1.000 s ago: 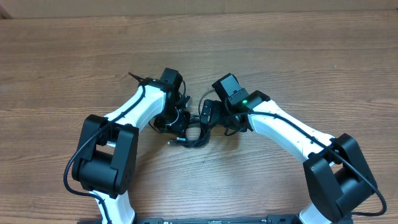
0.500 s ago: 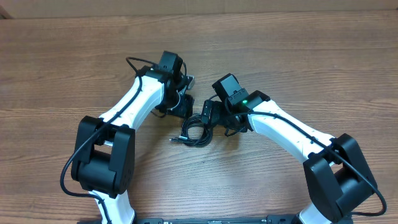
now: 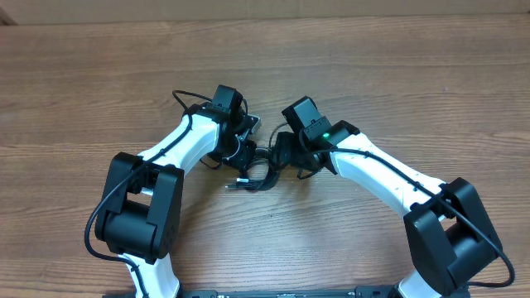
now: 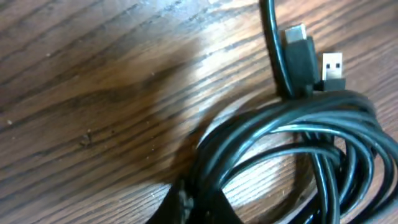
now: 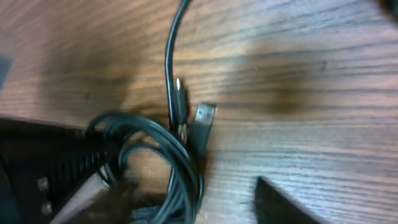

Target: Untangle cables

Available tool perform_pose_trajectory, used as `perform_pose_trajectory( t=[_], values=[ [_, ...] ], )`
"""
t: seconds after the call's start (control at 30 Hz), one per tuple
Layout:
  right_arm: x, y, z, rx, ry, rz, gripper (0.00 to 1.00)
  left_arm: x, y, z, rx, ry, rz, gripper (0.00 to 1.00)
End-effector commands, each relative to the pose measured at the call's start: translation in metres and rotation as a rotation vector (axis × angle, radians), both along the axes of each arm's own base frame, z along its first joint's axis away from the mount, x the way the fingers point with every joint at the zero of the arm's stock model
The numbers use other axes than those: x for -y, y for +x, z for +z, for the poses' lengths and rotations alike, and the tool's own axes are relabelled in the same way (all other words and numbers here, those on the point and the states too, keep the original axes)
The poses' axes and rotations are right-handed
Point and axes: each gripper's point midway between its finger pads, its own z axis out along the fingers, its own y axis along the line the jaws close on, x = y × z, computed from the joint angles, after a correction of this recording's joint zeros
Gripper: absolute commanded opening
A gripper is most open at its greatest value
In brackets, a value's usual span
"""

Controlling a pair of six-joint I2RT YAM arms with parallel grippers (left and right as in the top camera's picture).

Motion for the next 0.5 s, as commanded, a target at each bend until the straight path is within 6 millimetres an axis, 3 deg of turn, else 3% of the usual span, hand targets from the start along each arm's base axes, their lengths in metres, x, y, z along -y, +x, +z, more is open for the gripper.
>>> perform_pose_trajectory(
  t=[0.0,0.2,0.47],
  values=[
    [-0.003,-0.014,-0.008,-0.043,-0.002,0.023,0.44,-0.003,-0.005,-0.008,-0.011,0.024,-0.012,0.04],
    [0.001,-0.028,-0.031,-0.07,-0.015,-0.03,0.3,-0.003,-0.004,-0.008,-0.01,0.024,-0.012,0.14],
    [-0.008,-0.021,-0.042,-0.008,0.064,-0.047,0.3,-0.002,-0.004,-0.008,-0.009,0.023,-0.013,0.19]
  ],
)
